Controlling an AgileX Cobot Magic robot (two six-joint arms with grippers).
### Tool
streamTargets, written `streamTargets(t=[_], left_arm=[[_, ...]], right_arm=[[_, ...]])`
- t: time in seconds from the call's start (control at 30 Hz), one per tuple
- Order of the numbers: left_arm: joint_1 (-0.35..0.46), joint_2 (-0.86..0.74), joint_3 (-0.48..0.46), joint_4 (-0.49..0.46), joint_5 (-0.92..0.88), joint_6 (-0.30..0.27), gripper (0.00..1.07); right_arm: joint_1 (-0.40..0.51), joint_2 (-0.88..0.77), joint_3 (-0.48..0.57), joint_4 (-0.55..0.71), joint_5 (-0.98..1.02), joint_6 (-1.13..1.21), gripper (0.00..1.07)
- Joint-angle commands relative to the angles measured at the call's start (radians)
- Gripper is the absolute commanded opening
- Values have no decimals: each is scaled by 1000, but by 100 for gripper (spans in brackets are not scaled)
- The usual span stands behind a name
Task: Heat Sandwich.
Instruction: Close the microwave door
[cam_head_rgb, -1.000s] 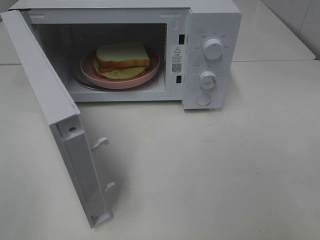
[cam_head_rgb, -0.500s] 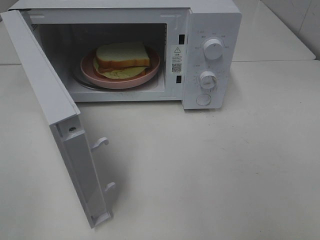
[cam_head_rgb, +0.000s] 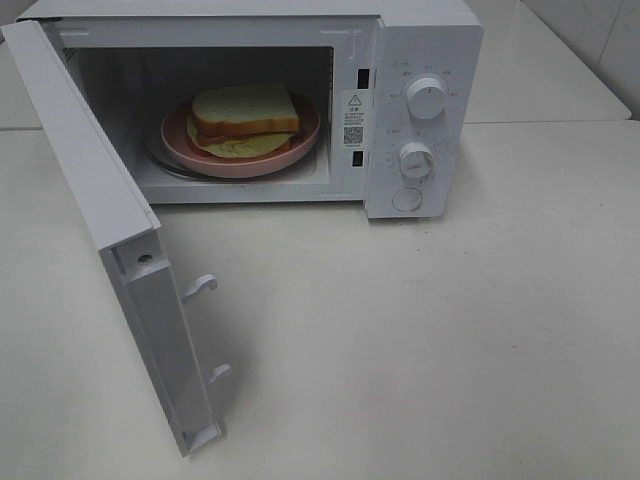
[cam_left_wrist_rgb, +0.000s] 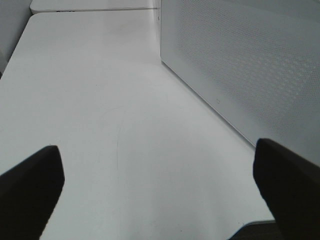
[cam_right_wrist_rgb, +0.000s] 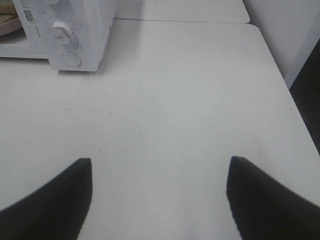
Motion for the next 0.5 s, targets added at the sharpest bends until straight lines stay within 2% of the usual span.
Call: streamTargets(t=[0.03,0.5], left_arm=[[-6,-23,1,-2,-14,-2,98],[-6,-17,1,-2,-14,-2,98]], right_arm=[[-7,-28,1,0,-5,-7,71],[-7,-28,1,-1,-5,-4,71]])
